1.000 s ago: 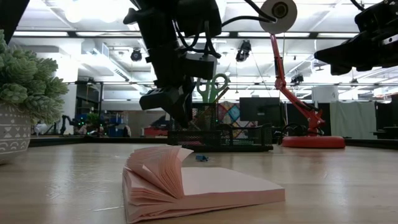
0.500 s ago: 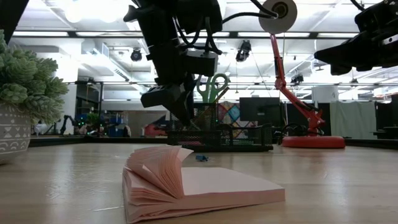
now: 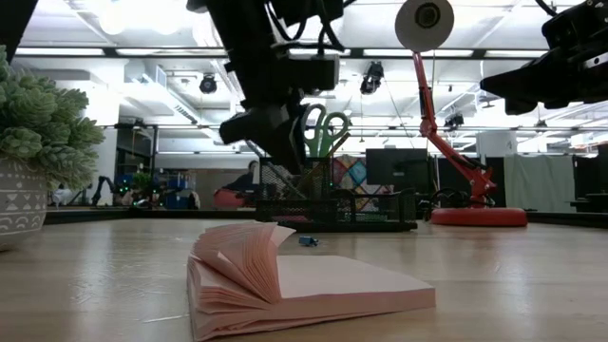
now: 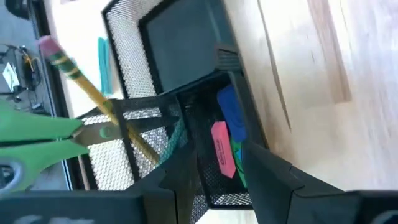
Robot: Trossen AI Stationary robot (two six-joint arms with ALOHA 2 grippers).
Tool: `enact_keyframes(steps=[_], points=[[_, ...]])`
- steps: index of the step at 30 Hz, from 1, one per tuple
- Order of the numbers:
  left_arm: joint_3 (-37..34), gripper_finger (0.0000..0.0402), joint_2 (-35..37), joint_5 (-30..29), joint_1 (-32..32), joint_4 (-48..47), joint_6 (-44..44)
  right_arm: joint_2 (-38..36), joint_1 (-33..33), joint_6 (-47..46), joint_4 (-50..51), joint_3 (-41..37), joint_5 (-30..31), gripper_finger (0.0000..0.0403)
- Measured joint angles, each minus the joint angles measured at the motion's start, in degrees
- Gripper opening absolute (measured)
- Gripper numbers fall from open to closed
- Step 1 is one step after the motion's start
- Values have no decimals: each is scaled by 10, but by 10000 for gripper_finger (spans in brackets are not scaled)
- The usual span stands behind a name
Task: Pick and place office supplies into organizer
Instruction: Put the pink sticky notes into the black desk organizer
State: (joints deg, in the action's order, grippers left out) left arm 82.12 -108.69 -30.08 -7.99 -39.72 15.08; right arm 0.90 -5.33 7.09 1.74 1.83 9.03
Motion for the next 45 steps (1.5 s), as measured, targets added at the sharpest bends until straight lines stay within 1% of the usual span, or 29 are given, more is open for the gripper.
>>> enact_keyframes(steps=[2, 4, 10, 15, 19, 21, 27, 34, 36, 39, 45], points=[[3, 112, 6, 7, 0, -1, -20, 0, 0, 0, 0, 0, 0, 8], [7, 112, 12, 26, 0, -2, -50, 0, 0, 0, 0, 0, 0, 8], [37, 112, 20, 122, 0, -2, -194, 0, 0, 6, -1, 0, 0, 8], [53, 112, 21, 198, 0, -2, -269, 0, 0, 37, -2, 0, 0, 9], [57, 112, 21, 209, 0, -9, -328, 0, 0, 46, -2, 0, 0, 8], [59, 112, 21, 209, 0, -21, -320, 0, 0, 51, -3, 0, 1, 9], [58, 112, 21, 209, -4, -43, -170, 0, 0, 54, -4, 10, 1, 8], [57, 112, 21, 216, -19, -54, -59, 0, 0, 56, 2, 15, 1, 8], [57, 112, 21, 218, -35, -58, -42, 0, 0, 56, 2, 15, 2, 8], [57, 112, 21, 212, -57, -59, -40, 0, 0, 60, -1, 15, 16, 9], [57, 112, 21, 155, -106, -74, -41, 0, 0, 69, -6, 15, 31, 8]])
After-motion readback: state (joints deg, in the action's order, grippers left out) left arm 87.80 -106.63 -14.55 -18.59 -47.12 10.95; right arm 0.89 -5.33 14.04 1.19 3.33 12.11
